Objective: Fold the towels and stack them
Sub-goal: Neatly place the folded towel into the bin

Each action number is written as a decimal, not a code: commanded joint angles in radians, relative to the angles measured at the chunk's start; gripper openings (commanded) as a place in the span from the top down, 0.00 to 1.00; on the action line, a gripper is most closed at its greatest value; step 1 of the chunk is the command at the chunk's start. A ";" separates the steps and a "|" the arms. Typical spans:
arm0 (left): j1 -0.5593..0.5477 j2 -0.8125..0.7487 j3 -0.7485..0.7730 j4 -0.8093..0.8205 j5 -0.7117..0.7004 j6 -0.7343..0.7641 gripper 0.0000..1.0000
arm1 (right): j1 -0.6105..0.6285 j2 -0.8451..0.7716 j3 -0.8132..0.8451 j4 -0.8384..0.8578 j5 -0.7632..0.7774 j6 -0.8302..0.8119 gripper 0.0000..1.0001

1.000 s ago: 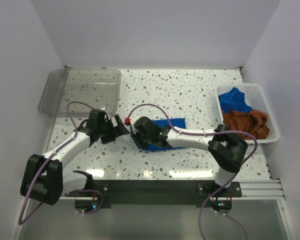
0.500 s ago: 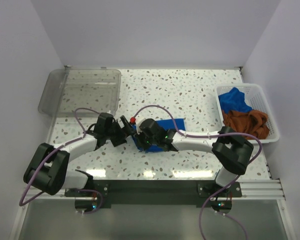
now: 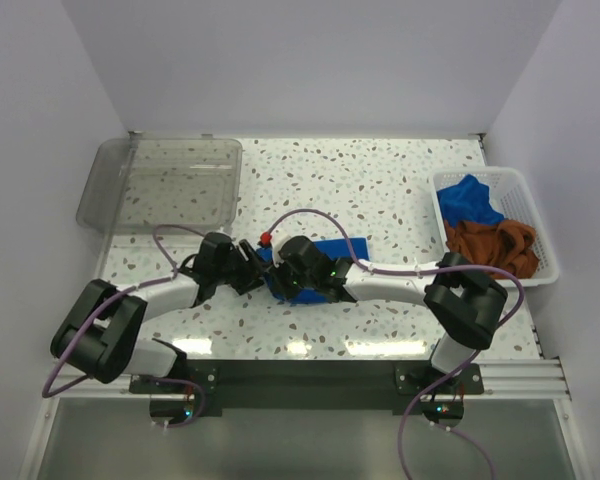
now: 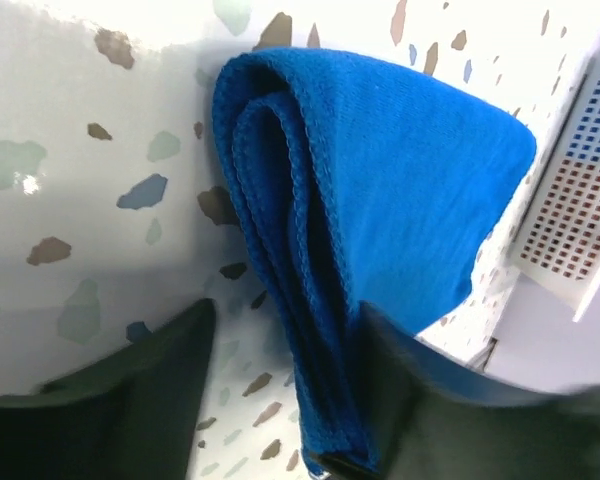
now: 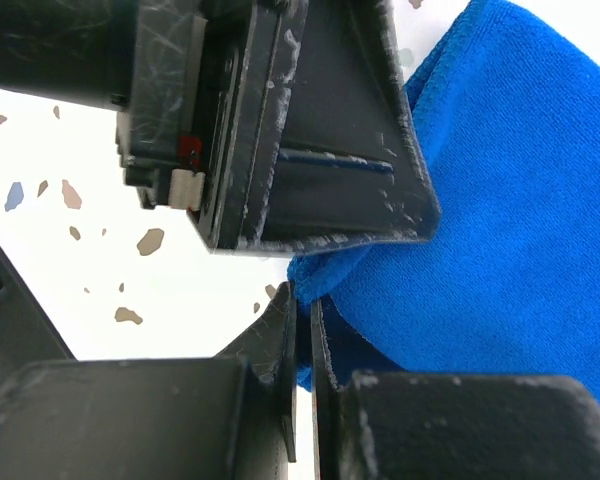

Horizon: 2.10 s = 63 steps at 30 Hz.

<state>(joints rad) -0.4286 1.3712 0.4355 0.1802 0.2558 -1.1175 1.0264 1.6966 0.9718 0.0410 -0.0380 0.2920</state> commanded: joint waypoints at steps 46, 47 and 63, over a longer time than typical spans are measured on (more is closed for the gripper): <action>0.428 0.629 1.523 -1.008 -0.233 1.113 1.00 | -0.008 -0.479 -0.160 -0.452 0.257 -0.039 0.01; 0.429 0.638 1.531 -1.021 -0.240 1.148 1.00 | -0.011 -0.471 -0.154 -0.457 0.256 -0.042 0.01; 0.588 0.741 1.542 -1.006 -0.415 1.320 1.00 | -0.025 -0.305 -0.008 -0.518 0.201 -0.096 0.01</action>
<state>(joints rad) 0.1272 2.0899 1.9453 -0.8516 -0.0891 0.1371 1.0065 1.3788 0.9180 -0.4545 0.1810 0.2085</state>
